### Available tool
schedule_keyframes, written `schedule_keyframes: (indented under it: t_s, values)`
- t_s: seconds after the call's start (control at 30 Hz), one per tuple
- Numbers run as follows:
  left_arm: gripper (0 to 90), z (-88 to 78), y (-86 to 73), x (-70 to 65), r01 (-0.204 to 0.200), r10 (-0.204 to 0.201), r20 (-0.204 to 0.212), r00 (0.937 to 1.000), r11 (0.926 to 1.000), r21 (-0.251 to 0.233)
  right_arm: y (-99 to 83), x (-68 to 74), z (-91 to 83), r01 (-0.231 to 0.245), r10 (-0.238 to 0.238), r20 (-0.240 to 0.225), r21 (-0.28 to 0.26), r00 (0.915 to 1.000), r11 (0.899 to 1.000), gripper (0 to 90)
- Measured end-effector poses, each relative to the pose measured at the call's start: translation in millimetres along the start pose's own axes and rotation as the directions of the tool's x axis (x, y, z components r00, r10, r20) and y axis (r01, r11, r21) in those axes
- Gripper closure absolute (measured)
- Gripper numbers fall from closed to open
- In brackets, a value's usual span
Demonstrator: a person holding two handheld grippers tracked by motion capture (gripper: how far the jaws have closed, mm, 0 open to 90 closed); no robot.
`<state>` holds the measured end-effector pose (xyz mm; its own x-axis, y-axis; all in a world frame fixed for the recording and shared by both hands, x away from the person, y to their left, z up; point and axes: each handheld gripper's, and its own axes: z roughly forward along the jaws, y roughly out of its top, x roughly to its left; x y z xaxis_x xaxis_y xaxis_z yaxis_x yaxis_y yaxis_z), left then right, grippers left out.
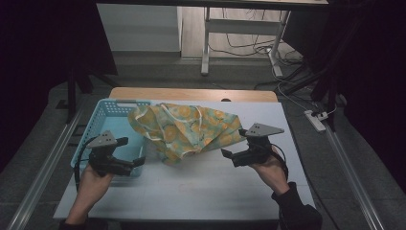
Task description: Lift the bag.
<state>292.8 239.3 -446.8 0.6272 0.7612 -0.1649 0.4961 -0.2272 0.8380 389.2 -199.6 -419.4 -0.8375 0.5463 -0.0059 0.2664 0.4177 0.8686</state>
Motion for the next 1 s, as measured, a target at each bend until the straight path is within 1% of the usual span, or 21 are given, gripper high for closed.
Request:
schedule_keyframes:
  t_s: [0.1,0.27,0.43,0.5,0.7,0.8,0.87,0.93,1.0]
  values:
    - [0.0,-4.1,-7.3,-2.4,0.010,-0.010,-0.002,1.0000,0.9999,-0.005,-6.8,2.9,-4.3,0.005,-0.005,0.006,0.010,1.0000,1.000,0.8]
    - [0.0,-12.1,-23.8,-8.5,0.036,-0.036,-0.002,0.9993,0.9991,-0.024,-19.1,7.5,-14.5,-0.004,0.004,0.012,0.013,0.9999,1.000,0.8]
    - [0.0,-18.2,-40.3,-14.3,0.049,-0.049,-0.001,0.9988,0.9988,-0.010,-31.8,12.5,-25.6,-0.022,0.022,0.017,0.010,0.9996,1.000,0.8]
    - [0.0,-20.9,-45.9,-15.1,0.055,-0.055,-0.011,0.9984,0.9985,-0.005,-37.8,14.3,-29.8,-0.027,0.027,0.020,0.007,0.9994,1.000,0.8]
    - [0.0,-31.3,-63.0,-15.6,0.083,-0.083,-0.041,0.9957,0.9965,-0.008,-58.8,16.8,-41.2,-0.030,0.028,0.073,0.024,0.9969,0.999,0.0]
    - [0.0,-35.7,-71.4,-16.5,0.090,-0.091,-0.056,0.9943,0.9959,-0.007,-68.9,15.5,-48.5,-0.051,0.048,0.097,0.026,0.9941,0.998,0.0]
    - [0.0,-37.9,-76.7,-17.1,0.089,-0.088,-0.073,0.9934,0.9960,0.003,-75.9,14.0,-54.1,-0.069,0.066,0.110,0.025,0.9917,0.997,0.0]
    - [0.0,-40.1,-81.8,-17.8,0.087,-0.086,-0.093,0.9920,0.9962,0.010,-83.3,12.6,-60.4,-0.082,0.077,0.131,0.032,0.9885,0.996,0.0]
    - [0.0,-42.0,-86.6,-18.1,0.092,-0.090,-0.099,0.9909,0.9957,0.013,-91.0,11.2,-67.0,-0.097,0.091,0.146,0.038,0.9851,0.995,0.0]
